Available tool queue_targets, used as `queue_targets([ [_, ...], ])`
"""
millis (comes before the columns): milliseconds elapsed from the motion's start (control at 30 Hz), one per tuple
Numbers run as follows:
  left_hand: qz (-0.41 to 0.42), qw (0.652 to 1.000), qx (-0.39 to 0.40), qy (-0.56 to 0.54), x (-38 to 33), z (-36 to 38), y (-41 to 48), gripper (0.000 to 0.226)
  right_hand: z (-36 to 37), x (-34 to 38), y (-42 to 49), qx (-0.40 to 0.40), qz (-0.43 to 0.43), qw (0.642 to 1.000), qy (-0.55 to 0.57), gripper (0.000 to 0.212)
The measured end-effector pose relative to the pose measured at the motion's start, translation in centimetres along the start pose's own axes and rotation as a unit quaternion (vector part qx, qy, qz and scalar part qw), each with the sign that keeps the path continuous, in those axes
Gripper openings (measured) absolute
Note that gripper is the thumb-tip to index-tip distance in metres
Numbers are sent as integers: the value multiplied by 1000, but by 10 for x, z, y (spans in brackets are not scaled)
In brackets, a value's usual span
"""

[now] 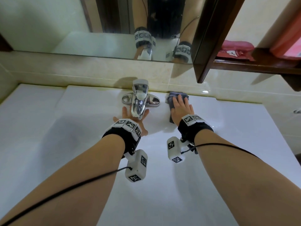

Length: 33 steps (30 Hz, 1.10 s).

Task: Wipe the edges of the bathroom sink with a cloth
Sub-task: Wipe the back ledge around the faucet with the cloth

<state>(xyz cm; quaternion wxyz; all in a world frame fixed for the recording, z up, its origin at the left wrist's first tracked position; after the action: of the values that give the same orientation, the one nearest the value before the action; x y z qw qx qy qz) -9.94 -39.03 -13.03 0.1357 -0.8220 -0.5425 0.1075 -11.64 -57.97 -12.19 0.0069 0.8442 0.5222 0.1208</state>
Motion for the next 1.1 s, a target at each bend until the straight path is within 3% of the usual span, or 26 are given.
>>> queue_targets([
  [167,0,1000,-1,3,0,2,1,81,1,-5,1,10,31,999,3,57],
  [500,17,998,-1,57,1,19,24,88,5,27,1,-5,-48,999,13,54],
  [833,7,999,-11,38,-5,13,15,88,-2,-26,5,4,36,999,-1,60],
  [933,3,999,-20,31,-12,10,11,87,2,3,4,13,-11,1000,8,66],
  [1100,-4,999,-25,26,-16,6,9,86,7,30,1,11,-62,998,13,59],
])
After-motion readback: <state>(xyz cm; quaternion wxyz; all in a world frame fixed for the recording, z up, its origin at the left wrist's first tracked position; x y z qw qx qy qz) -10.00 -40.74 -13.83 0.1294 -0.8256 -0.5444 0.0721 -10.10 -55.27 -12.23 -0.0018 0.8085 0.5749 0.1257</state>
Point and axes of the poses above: each hand's wrist, its own y-axis towards the middle knuckle, its own z-axis out of the palm, x = y × z, the point moved 9 cm from there along y, towards the middle knuckle, and after that the axes turned 13 degrees about -x, right-handed, at the moved point
